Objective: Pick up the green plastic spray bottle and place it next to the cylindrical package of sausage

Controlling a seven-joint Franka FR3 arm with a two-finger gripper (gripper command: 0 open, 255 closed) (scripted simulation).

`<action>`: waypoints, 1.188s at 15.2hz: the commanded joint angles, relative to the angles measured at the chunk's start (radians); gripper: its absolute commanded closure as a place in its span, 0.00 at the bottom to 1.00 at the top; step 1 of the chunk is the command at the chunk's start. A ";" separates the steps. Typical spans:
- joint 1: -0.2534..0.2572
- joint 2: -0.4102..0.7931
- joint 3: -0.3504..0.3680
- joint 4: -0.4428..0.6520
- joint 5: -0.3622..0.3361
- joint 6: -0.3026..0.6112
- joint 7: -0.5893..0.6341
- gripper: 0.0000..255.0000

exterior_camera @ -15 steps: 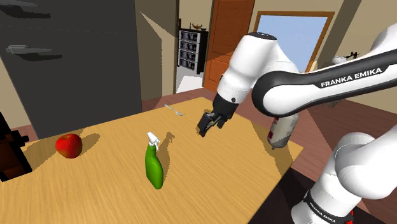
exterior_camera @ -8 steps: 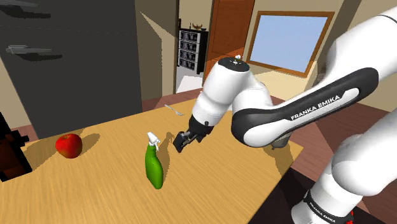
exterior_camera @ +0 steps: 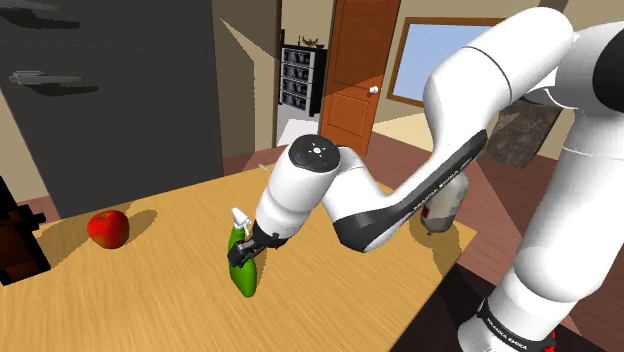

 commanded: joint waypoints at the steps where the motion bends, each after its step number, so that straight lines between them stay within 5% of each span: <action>1: 0.067 0.093 -0.044 0.055 -0.148 -0.034 0.116 0.00; 9: 0.129 0.212 -0.130 0.105 -0.291 -0.031 0.197 0.00; 16: 0.129 0.212 -0.130 0.105 -0.291 -0.031 0.197 0.00; 17: 0.129 0.211 -0.130 0.105 -0.290 -0.031 0.197 1.00; 18: 0.129 0.211 -0.130 0.105 -0.290 -0.031 0.197 1.00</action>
